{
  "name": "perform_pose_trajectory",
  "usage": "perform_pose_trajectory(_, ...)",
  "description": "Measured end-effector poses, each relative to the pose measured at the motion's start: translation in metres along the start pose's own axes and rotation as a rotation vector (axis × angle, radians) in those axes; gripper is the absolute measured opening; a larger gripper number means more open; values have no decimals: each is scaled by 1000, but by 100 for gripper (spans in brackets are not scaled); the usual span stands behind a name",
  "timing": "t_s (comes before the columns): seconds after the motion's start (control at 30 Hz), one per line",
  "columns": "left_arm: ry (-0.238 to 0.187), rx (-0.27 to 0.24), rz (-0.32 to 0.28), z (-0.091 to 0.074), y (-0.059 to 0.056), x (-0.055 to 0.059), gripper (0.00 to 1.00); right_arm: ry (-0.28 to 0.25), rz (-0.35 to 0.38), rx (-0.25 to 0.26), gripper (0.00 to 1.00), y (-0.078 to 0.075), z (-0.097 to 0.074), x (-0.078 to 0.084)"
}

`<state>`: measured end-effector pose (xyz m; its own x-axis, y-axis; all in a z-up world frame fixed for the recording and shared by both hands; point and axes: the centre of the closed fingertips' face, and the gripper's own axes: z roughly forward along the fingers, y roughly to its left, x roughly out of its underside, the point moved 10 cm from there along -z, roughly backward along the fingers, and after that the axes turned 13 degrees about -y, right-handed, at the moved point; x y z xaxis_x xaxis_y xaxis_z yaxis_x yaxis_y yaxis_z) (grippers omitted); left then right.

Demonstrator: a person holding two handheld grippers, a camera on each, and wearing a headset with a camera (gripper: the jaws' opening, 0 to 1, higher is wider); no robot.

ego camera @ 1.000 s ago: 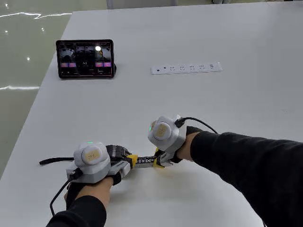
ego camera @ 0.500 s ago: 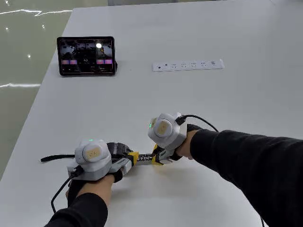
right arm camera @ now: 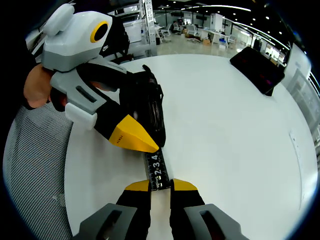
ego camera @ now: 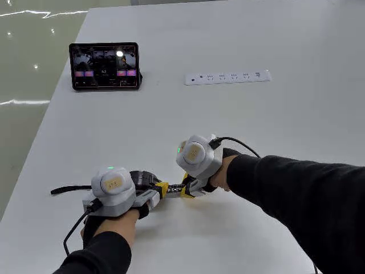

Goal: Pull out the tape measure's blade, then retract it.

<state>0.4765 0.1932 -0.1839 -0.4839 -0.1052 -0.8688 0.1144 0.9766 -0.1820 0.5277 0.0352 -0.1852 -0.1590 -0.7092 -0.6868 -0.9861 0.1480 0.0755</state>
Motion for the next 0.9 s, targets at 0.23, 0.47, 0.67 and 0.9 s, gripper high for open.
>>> perform_pose_trajectory(0.23,0,-1,-2,0,0,0,65,11,12,-3,10,0,3,-3)
perform_pose_trajectory(0.47,0,-1,-3,0,0,0,65,15,11,-5,10,1,6,-6)
perform_pose_trajectory(0.67,-1,-1,-4,1,0,0,65,9,11,-8,10,1,8,-8)
perform_pose_trajectory(0.9,-2,-1,-7,1,1,0,65,6,11,-11,10,1,11,-11)
